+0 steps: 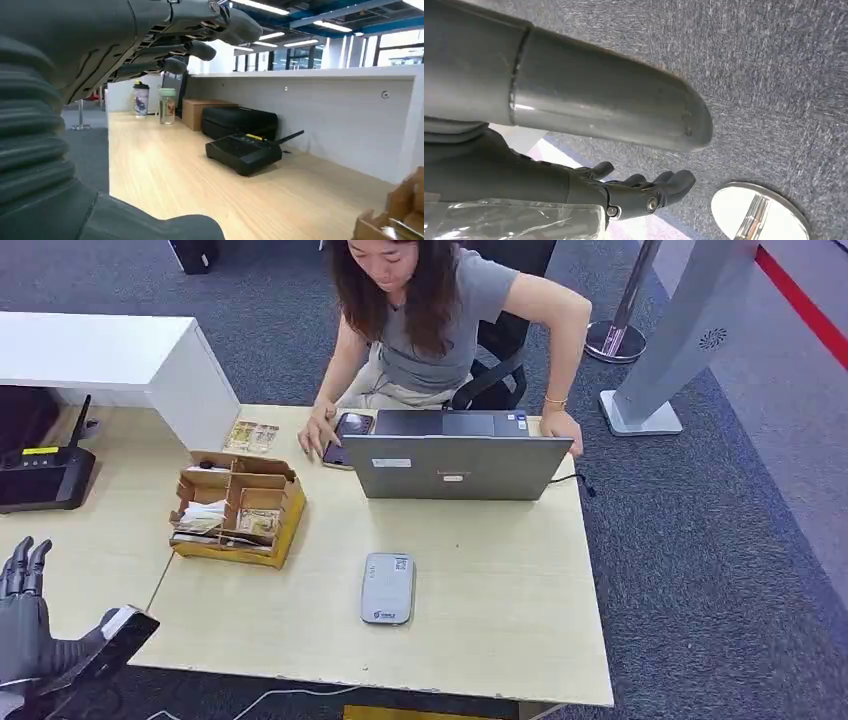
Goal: Pass the card to the sensor for recognition and then transmit it.
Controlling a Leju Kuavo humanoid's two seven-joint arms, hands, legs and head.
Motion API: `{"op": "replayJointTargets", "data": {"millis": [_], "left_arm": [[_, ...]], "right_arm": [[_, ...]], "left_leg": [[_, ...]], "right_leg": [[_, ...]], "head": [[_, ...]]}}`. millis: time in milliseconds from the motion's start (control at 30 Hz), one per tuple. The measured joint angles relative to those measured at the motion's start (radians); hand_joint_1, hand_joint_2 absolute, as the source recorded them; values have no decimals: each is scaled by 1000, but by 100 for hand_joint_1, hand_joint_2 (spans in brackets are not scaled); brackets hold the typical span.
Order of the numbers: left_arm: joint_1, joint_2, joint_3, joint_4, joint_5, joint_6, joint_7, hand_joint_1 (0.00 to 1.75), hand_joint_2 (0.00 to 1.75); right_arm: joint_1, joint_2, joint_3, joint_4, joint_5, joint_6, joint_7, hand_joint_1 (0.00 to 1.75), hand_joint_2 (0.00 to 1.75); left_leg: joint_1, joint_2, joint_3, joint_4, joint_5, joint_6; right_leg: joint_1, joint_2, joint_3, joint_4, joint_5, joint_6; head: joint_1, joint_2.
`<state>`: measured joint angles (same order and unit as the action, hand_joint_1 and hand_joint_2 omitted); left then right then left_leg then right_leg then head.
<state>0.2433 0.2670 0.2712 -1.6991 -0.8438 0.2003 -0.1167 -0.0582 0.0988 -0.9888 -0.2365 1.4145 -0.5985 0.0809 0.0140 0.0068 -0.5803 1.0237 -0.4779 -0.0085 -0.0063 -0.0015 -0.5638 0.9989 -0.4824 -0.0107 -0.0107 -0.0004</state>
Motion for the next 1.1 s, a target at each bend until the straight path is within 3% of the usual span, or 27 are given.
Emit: {"op": "replayJointTargets", "data": {"millis": [333, 700, 1100], "left_arm": [[-62, 91, -32, 77, -149, -22, 13, 0, 175], [-127, 220, -193, 103, -285, 27, -7, 0, 175], [-168, 250, -304, 103, -335, 65, -9, 0, 175]], "right_arm": [[-4, -7, 4, 0, 30, 4, 0, 0, 0], [-7, -13, 18, 1, 51, 21, -10, 0, 0], [-7, -20, 30, 2, 60, 21, -11, 0, 0]], "left_leg": [[0, 0, 0, 0, 0, 0], [0, 0, 0, 0, 0, 0], [0, 0, 0, 0, 0, 0]], "right_leg": [[0, 0, 0, 0, 0, 0], [0, 0, 0, 0, 0, 0], [0, 0, 0, 0, 0, 0]], "head": [[1, 0], [0, 0], [0, 0]]}}
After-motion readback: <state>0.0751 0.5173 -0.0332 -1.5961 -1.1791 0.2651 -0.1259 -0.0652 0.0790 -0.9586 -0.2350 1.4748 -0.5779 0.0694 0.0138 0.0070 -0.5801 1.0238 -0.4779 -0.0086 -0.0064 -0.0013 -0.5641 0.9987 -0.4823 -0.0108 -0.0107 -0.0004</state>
